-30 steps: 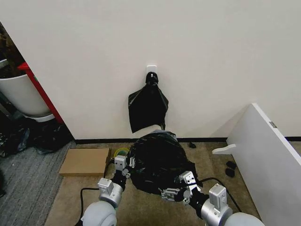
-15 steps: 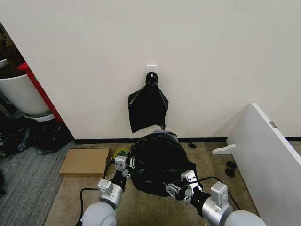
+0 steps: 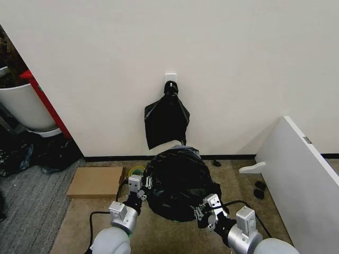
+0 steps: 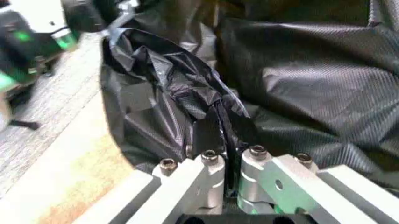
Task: Place the garbage bag over the trash bin.
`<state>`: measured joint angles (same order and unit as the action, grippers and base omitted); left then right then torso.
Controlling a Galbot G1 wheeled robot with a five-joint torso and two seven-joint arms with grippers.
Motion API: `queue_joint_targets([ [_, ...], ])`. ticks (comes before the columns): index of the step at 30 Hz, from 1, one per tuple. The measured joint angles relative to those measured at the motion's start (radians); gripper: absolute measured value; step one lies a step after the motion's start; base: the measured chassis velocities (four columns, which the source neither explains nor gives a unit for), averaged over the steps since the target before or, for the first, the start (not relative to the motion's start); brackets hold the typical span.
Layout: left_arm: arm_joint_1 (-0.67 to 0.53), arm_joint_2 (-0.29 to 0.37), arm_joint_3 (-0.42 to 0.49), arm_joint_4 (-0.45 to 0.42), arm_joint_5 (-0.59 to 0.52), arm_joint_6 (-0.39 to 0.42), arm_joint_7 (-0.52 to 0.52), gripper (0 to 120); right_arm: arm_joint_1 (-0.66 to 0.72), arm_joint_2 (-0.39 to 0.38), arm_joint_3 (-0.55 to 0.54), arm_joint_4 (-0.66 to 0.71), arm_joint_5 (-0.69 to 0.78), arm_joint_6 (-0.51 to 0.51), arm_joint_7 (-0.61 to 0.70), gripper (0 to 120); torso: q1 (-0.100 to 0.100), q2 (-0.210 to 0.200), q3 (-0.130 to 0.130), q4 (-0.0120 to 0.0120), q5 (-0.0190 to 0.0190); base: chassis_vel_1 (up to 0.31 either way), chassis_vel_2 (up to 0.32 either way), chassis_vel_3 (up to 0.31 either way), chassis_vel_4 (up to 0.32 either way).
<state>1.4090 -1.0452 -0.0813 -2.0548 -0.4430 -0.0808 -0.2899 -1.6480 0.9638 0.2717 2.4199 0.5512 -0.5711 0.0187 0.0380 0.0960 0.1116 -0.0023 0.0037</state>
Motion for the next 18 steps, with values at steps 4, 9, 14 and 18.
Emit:
queue_joint_targets([
  [4,-0.017,-0.005,-0.009,-0.003,-0.072,0.028,-0.034,1,-0.032,-0.023,0.005,0.03,-0.02,0.01,-0.078,0,0.0,0.0,0.0,0.0,-0.0001,0.0,0.0,0.0,0.0],
  [9,-0.039,-0.007,-0.016,-0.017,-0.133,0.053,-0.057,1,-0.039,-0.05,-0.016,0.027,-0.047,0.025,-0.107,0,0.0,0.0,0.0,0.0,0.0,0.0,0.0,0.0,0.0],
  [14,-0.055,-0.006,-0.022,-0.035,-0.204,0.087,-0.08,1,-0.044,-0.091,-0.045,-0.004,-0.152,0.081,-0.165,0,0.0,0.0,0.0,0.0,0.0,0.0,0.0,0.0,0.0],
  [18,-0.062,-0.003,-0.023,-0.041,-0.237,0.1,-0.093,1,-0.036,-0.118,-0.082,-0.04,-0.218,0.115,-0.188,0,0.0,0.0,0.0,0.0,0.0,0.0,0.0,0.0,0.0],
])
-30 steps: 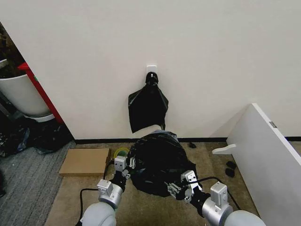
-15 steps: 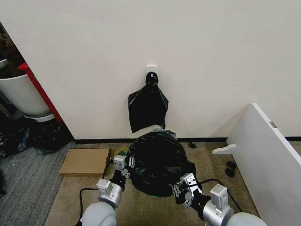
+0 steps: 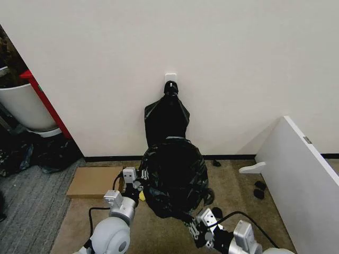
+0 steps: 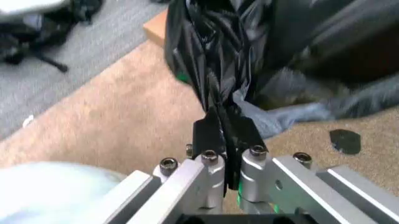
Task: Place the garbage bag over the trash bin.
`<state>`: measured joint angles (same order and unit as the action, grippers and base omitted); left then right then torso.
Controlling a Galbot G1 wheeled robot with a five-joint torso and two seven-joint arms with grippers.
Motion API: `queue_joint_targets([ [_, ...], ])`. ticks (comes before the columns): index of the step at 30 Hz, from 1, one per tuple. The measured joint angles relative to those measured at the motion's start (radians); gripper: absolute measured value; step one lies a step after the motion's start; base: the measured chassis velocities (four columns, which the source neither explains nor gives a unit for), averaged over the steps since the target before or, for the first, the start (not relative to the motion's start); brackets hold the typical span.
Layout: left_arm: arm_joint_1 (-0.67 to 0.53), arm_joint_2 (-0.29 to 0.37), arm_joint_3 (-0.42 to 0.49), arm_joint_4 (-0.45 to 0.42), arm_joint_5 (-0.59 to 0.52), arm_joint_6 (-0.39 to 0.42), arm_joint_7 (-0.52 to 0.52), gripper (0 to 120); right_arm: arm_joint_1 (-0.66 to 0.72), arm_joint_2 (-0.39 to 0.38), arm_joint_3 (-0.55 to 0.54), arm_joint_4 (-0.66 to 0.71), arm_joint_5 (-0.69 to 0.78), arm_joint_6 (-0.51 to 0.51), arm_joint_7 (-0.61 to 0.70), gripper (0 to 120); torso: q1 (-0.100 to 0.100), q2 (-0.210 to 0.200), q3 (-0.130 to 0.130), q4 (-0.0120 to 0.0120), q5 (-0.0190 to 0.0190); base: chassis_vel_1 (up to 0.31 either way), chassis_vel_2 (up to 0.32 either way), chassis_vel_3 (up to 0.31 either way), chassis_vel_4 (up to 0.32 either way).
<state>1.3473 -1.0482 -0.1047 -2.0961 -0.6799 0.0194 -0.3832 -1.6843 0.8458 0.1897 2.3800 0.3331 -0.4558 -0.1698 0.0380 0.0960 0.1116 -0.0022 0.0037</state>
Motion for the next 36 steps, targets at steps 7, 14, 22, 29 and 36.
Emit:
queue_joint_targets([
  [7,-0.005,0.011,-0.001,-0.031,-0.09,0.056,-0.031,1,0.047,-0.006,-0.033,-0.11,-0.136,0.084,-0.016,0,0.0,0.0,0.0,0.0001,0.0,0.0,0.0,0.0,0.0],
  [14,-0.03,0.024,0.011,-0.054,-0.2,0.111,-0.075,1,0.069,0.001,-0.035,-0.236,-0.293,0.178,-0.008,0,0.0,0.0,0.0,-0.0002,0.0,0.0,0.0,0.0,0.0],
  [22,-0.026,0.048,0.007,-0.073,-0.23,0.149,-0.087,1,0.084,0.034,-0.01,-0.295,-0.36,0.175,0.04,0,0.0,0.0,0.0,0.0,0.0,0.0,0.0,0.0,0.0],
  [29,-0.03,0.036,-0.011,-0.047,-0.228,0.139,-0.085,1,0.017,0.045,0.013,-0.23,-0.341,0.205,0.028,0,0.0,0.0,0.0,-0.0001,-0.0002,0.0,0.0,0.0,0.0],
  [36,-0.036,0.031,-0.02,-0.013,-0.224,0.114,-0.085,1,-0.032,0.03,0.055,-0.16,-0.304,0.236,0.006,23,0.0,0.0,0.0,0.0,-0.0001,0.0,0.0,0.0,0.0],
])
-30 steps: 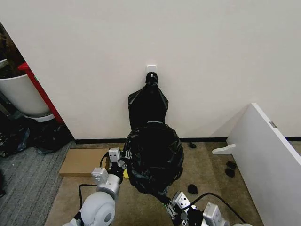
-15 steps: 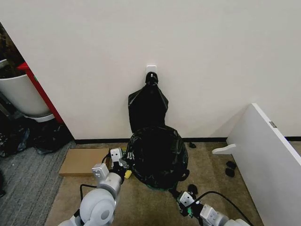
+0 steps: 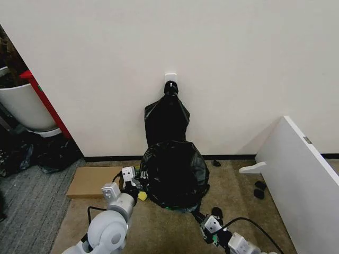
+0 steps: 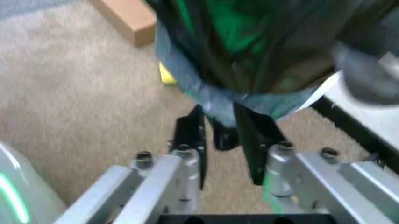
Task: Place the garbage bag over the trash bin.
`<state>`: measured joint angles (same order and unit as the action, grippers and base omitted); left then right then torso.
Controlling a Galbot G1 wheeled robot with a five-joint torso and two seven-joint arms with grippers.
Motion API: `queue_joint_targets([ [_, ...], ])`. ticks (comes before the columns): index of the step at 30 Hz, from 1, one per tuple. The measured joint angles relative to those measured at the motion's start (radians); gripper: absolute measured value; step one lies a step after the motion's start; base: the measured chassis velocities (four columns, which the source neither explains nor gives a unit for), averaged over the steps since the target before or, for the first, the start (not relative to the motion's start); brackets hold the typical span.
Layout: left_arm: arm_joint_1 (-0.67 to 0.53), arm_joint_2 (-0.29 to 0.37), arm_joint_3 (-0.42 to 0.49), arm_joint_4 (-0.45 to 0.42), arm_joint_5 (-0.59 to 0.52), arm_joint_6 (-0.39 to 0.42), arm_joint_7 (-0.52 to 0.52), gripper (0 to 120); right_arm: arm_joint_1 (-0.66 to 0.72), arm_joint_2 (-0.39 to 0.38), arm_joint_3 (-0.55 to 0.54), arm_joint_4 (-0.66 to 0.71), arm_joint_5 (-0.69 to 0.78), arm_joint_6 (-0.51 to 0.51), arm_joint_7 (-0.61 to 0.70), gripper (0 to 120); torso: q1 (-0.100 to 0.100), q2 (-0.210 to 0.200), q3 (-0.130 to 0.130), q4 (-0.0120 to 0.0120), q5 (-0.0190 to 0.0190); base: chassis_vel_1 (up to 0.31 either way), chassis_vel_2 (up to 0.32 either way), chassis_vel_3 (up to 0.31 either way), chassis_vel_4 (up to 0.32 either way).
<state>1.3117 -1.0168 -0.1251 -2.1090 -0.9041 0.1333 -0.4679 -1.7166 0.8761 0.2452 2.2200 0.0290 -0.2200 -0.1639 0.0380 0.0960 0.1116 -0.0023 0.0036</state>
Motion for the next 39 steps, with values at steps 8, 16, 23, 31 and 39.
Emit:
queue_joint_targets([
  [8,-0.004,0.011,-0.013,0.032,-0.047,-0.012,0.008,1,-0.053,0.001,0.068,0.04,0.059,0.05,-0.078,50,0.0,0.0,0.0,-0.0001,0.0,0.0,0.0,0.0,0.0],
  [16,-0.021,0.066,-0.05,0.137,-0.145,-0.022,0.174,1,-0.069,0.042,0.234,0.006,0.392,0.218,-0.302,80,0.0,0.0,0.0,0.0,0.0003,0.0,0.0,0.0,0.0],
  [23,-0.004,0.062,-0.031,0.213,0.022,-0.189,0.373,1,-0.023,0.061,0.341,0.018,0.734,0.178,-0.304,100,0.0,0.0,0.0,-0.0001,0.0001,0.0,0.0,0.0,0.0],
  [31,0.01,0.058,-0.021,0.393,0.153,-0.539,0.654,1,0.067,0.042,0.406,0.003,1.195,0.105,-0.212,100,0.0,0.0,0.0,0.0002,0.0,0.0,0.0,0.0,0.0],
  [39,0.006,0.07,-0.02,0.41,0.171,-0.6,0.794,1,0.155,-0.027,0.361,-0.058,1.288,-0.024,-0.152,100,0.0,0.0,0.0,0.0,0.0004,0.0,0.0,0.0,0.0],
])
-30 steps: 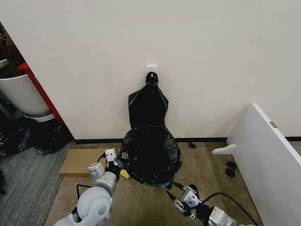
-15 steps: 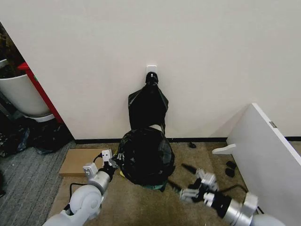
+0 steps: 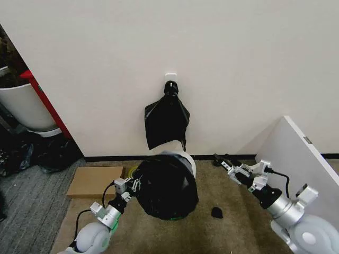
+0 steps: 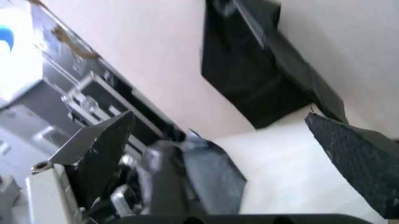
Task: Place the garbage bag over the trash bin.
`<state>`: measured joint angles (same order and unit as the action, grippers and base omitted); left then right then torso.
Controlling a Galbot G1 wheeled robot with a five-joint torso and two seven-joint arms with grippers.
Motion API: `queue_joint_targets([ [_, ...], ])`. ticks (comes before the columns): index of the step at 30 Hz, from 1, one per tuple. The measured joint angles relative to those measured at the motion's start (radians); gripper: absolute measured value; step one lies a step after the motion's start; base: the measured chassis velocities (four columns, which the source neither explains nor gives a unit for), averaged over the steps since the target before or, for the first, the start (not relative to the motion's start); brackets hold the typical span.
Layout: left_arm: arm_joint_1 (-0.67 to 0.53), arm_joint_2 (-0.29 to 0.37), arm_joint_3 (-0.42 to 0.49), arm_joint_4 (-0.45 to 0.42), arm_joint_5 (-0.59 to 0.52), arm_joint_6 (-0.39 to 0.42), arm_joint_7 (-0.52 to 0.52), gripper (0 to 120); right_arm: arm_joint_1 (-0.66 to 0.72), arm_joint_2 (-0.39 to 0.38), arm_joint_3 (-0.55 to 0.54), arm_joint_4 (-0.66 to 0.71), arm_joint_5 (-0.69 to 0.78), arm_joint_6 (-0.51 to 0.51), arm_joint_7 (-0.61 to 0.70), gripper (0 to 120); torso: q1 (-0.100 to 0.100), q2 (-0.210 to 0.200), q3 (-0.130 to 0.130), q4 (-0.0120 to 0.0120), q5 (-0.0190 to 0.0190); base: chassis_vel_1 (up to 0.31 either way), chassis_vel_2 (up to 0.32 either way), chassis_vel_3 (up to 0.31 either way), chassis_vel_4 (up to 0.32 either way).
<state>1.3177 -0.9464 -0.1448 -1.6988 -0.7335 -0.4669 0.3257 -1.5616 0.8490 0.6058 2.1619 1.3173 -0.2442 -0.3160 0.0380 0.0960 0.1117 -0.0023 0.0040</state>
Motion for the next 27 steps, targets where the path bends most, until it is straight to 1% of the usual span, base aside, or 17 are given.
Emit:
queue_joint_targets([
  [4,-0.002,0.005,0.003,-0.019,-0.007,-0.001,0.013,1,0.096,-0.029,-0.092,-0.05,-0.054,-0.035,0.011,100,0.0,0.0,0.0,0.0001,-0.0003,0.0,0.0,0.0,0.0],
  [6,-0.002,0.007,0.003,-0.022,-0.009,-0.001,0.014,1,0.108,-0.032,-0.104,-0.057,-0.064,-0.039,0.01,100,0.0,0.0,0.0,0.0001,-0.0002,0.0,0.0,0.0,0.0],
  [8,0.0,0.013,0.004,-0.032,-0.013,0.001,0.015,1,0.141,-0.04,-0.142,-0.08,-0.093,-0.048,0.007,100,0.0,0.0,0.0,0.0001,-0.0001,0.0,0.0,0.0,0.0],
  [11,0.0,0.019,0.009,-0.032,-0.012,0.002,0.018,1,0.159,-0.042,-0.168,-0.095,-0.121,-0.054,-0.003,100,0.0,0.0,0.0,0.0001,-0.0002,0.0,0.0,0.0,0.0],
  [16,0.003,0.018,0.011,-0.03,-0.013,0.002,0.021,1,0.16,-0.042,-0.178,-0.096,-0.141,-0.057,-0.015,100,0.0,0.0,0.0,0.0001,-0.0003,0.0,0.0,0.0,0.0],
  [18,0.003,0.016,0.013,-0.028,-0.013,0.002,0.022,1,0.159,-0.041,-0.179,-0.096,-0.147,-0.057,-0.018,98,0.0,0.0,0.0,0.0,-0.0003,0.0,0.0,0.0,0.0],
  [20,0.001,0.014,0.014,-0.025,-0.013,0.002,0.022,1,0.159,-0.041,-0.183,-0.096,-0.155,-0.058,-0.023,89,0.0,0.0,0.0,0.0,-0.0003,0.0,0.0,0.0,0.0],
  [21,0.001,0.014,0.014,-0.025,-0.013,0.002,0.022,1,0.159,-0.041,-0.183,-0.096,-0.155,-0.058,-0.023,89,0.0,0.0,0.0,0.0,-0.0003,0.0,0.0,0.0,0.0],
  [24,0.001,0.013,0.014,-0.027,-0.012,0.002,0.023,1,0.159,-0.041,-0.193,-0.096,-0.173,-0.06,-0.026,77,0.0,0.0,0.0,0.0,-0.0004,0.0,0.0,0.0,0.0],
  [25,0.001,0.012,0.014,-0.031,-0.011,0.002,0.023,1,0.159,-0.041,-0.195,-0.096,-0.177,-0.06,-0.027,76,0.0,0.0,0.0,0.0,-0.0003,0.0,0.0,0.0,0.0],
  [27,0.003,0.013,0.014,-0.038,-0.009,0.003,0.023,1,0.154,-0.041,-0.197,-0.096,-0.185,-0.059,-0.035,64,0.0,0.0,0.0,0.0,-0.0003,0.0,0.0,0.0,0.0],
])
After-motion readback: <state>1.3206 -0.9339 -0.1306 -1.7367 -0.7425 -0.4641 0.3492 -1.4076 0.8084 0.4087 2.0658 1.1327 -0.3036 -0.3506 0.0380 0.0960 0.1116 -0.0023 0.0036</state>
